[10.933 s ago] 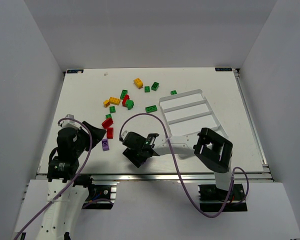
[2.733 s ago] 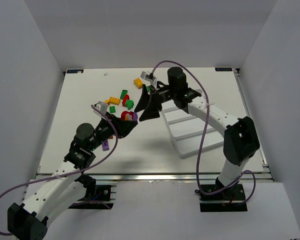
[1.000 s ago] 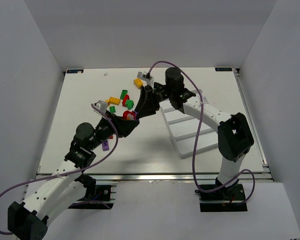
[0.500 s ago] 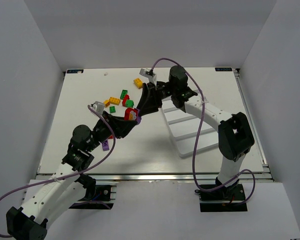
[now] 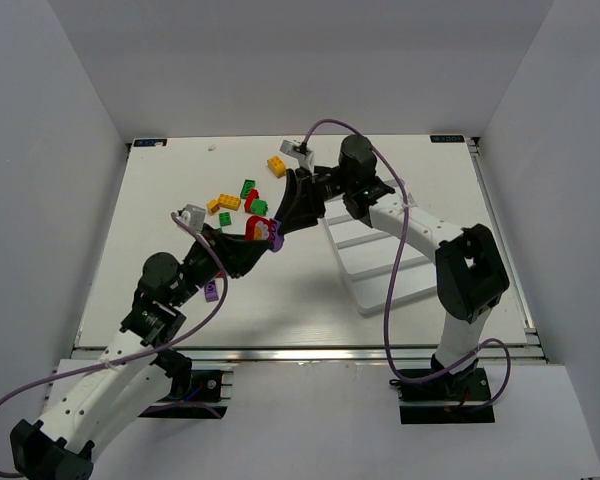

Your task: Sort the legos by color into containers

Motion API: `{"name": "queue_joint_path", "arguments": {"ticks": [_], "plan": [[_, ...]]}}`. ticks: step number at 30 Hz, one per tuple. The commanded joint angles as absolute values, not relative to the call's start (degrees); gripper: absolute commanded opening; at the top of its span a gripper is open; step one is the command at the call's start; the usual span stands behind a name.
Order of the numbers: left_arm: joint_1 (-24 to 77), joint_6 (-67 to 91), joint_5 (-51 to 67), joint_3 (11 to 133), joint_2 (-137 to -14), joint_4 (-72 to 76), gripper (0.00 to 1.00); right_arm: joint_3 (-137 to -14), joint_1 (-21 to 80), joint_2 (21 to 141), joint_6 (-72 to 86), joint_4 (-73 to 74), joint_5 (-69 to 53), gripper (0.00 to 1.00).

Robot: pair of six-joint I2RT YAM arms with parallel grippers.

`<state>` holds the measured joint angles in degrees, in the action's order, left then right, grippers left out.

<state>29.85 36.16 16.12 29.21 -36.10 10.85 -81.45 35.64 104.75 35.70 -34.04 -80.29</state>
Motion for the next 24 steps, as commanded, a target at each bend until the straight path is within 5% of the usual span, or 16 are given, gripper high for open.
{"name": "queue_joint_path", "arguments": {"ticks": [1, 12, 24], "plan": [[29.79, 34.81, 11.78, 32.43, -32.52, 10.73, 0.04, -79.89, 34.28, 103.62, 32.97, -33.77, -80.95, 0.0], [29.79, 35.33, 9.14, 34.01, -35.58, 7.21, 0.02, -88.86, 30.51, 103.27, -11.94, 18.17, -62.69, 0.0], [29.79, 37.79, 10.37, 35.68, -46.22, 10.72, 0.02, -80.07, 17.93, 97.91, -8.35, 12.31, -20.41, 0.0]]}}
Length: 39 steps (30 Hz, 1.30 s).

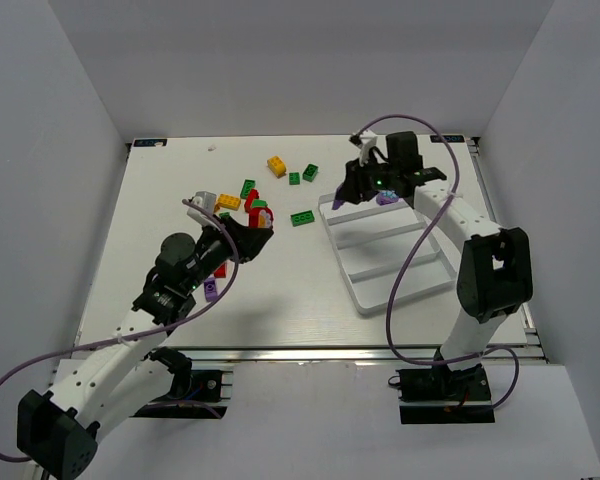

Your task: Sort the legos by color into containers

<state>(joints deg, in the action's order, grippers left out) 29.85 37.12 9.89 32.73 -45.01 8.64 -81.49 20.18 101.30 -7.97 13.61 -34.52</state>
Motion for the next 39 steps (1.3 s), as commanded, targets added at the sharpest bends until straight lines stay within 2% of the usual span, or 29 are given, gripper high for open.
{"name": "queue_joint_path", "arguments": {"ticks": [1, 5, 12, 23, 25, 28, 29, 31, 34, 39], "plan": [[29.79, 38.05, 10.46, 35.77, -47.54, 11.59, 0.02, -79.89, 17.58, 98.08, -8.09, 11.7, -18.22, 0.0], [29.79, 39.2, 11.68, 35.95, -50.96, 14.06, 0.02, -80.42, 17.32, 100.02, -8.0, 8.18, -7.67, 0.0], [29.79, 40.69, 12.66, 36.3, -54.31, 16.08, 0.03, -85.78, 17.4, 106.87, -7.73, 6.42, 1.91, 0.0], [29.88, 41.92, 13.18, 36.21, -56.07, 16.61, 0.03, -89.56, 17.4, 113.9, -10.55, 8.61, 4.39, 0.0], [29.88, 41.92, 13.45, 36.82, -56.95, 16.17, 0.03, -89.47, 17.4, 114.08, -10.9, 8.96, 3.87, 0.07], [29.88, 41.84, 14.59, 38.14, -59.23, 16.0, 0.03, -88.77, 17.4, 113.82, -10.99, 9.49, 3.08, 0.36], [29.88, 41.66, 15.2, 38.84, -60.46, 15.91, 0.03, -88.68, 17.4, 113.73, -10.99, 9.75, 2.64, 0.5], [29.97, 41.49, 15.82, 39.72, -61.87, 16.0, 0.03, -88.42, 17.32, 113.64, -10.9, 9.84, 2.2, 0.65], [30.32, 41.22, 16.7, 41.3, -64.42, 16.08, 0.03, -88.07, 17.4, 113.03, -10.81, 9.84, 2.11, 0.75], [31.64, 39.65, 17.75, 45.42, -69.94, 14.68, 0.05, -88.59, 16.7, 110.93, -10.2, 10.8, -1.47, 0.8]]}}
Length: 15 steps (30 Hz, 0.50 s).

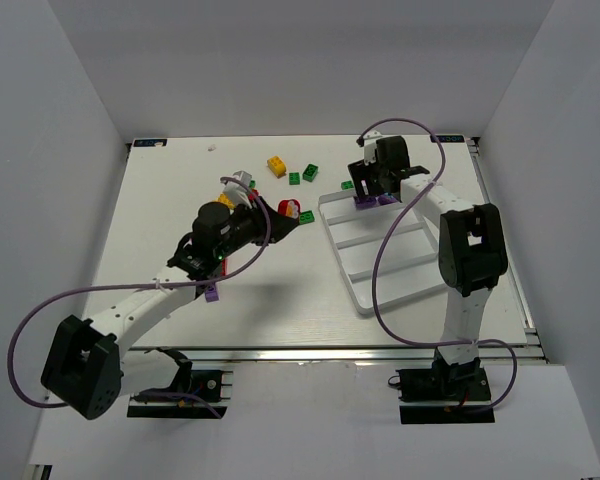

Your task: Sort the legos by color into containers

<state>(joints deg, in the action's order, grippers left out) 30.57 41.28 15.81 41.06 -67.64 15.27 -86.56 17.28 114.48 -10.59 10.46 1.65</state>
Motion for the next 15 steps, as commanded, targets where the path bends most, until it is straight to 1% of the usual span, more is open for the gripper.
{"name": "queue_joint_path", "arguments": {"ticks": [1, 4, 5, 6, 7, 8, 9, 10, 13, 14, 15], "plan": [[31.9, 39.03, 18.01, 46.31, -71.0, 14.16, 0.06, -88.94, 16.35, 110.48, -10.02, 11.33, -2.63, 0.81], [33.13, 35.96, 18.02, 50.52, -75.49, 11.17, 0.06, -89.3, 13.55, 107.33, -10.72, 12.65, -14.11, 0.81], [33.83, 34.99, 18.02, 51.49, -76.54, 10.38, 0.06, -88.17, 11.19, 106.18, -11.59, 12.4, -23.55, 0.75], [34.19, 33.33, 17.93, 52.55, -77.68, 9.15, 0.06, -87.2, 10.03, 103.56, -11.69, 11.44, -28.34, 0.7], [34.54, 32.35, 18.1, 54.47, -79.96, 8.79, 0.06, -86.14, 7.67, 102.32, -11.6, 9.16, -36.65, 0.49], [35.24, 30.43, 18.19, 55.62, -81.29, 7.57, 0.06, -84.57, 6.78, 101.26, -11.43, 8.18, -39.43, 0.3], [35.68, 29.28, 18.37, 57.03, -82.69, 6.78, 0.06, -83.94, 6.16, 99.42, -10.73, 7.39, -40.94, 0.13], [36.12, 28.05, 18.54, 58.43, -84.27, 5.81, 0.07, -83.24, 5.54, 98.45, -10.64, 6.69, -41.65, 0.01], [38.05, 22.95, 17.85, 65.46, -91.21, 0.89, 0.09, -79.56, 3.96, 94.84, -10.63, 4.4, -43.86, 0.0], [38.58, 21.72, 17.58, 67.22, -94.88, 0.36, 0.1, -78.58, 3.26, 94.05, -10.63, 3.79, -44.38, 0.06], [39.54, 19.36, 16.53, 70.63, -96.66, -2.87, 0.12, -77.62, 2.99, 92.56, -10.46, 3.17, -44.65, 0.1]]}}
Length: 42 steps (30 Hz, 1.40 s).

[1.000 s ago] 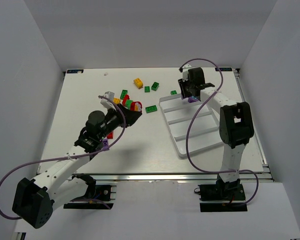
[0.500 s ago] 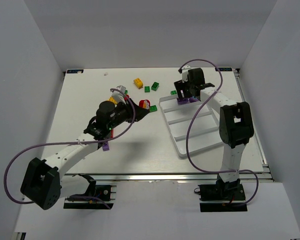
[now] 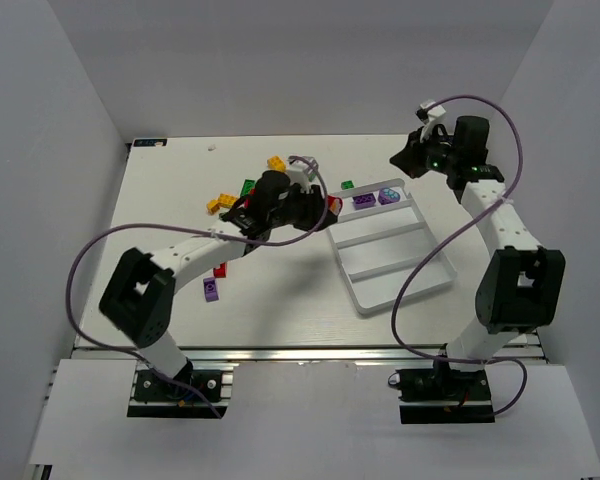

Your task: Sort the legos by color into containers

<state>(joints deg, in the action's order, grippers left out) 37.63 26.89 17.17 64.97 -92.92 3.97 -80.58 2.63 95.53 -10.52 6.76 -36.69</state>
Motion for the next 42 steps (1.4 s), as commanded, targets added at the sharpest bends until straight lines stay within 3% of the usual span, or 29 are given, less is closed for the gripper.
{"name": "queue_joint_path", "arguments": {"ticks": [1, 5, 18, 26, 34, 39, 42], "plan": [[39.99, 18.21, 15.48, 72.14, -98.42, -3.68, 0.12, -76.13, 2.73, 91.94, -10.28, 3.08, -44.82, 0.12], [41.22, 15.12, 10.03, 79.6, -108.25, -5.01, 0.14, -73.13, 0.62, 89.74, -8.71, 3.95, -47.62, 0.19], [42.8, 12.22, 8.09, 101.23, -127.25, -9.93, 0.24, -67.68, -5.71, 85.34, -9.14, 5.36, -51.06, 0.26], [44.38, 12.57, 9.14, 107.57, -131.83, -11.51, 0.35, -67.24, -7.03, 85.6, -8.35, 4.83, -51.59, 0.28], [45.26, 13.09, 8.18, 108.72, -132.63, -11.51, 0.56, -67.15, -7.21, 85.78, -8.17, 4.83, -51.94, 0.3], [45.26, 13.45, 6.68, 109.16, -132.36, -11.78, 0.62, -67.24, -7.29, 85.69, -8.17, 5.01, -52.12, 0.32], [45.26, 14.06, 6.24, 109.25, -131.58, -11.43, 0.6, -67.32, -7.38, 85.43, -8.35, 5.36, -52.29, 0.33]]}}
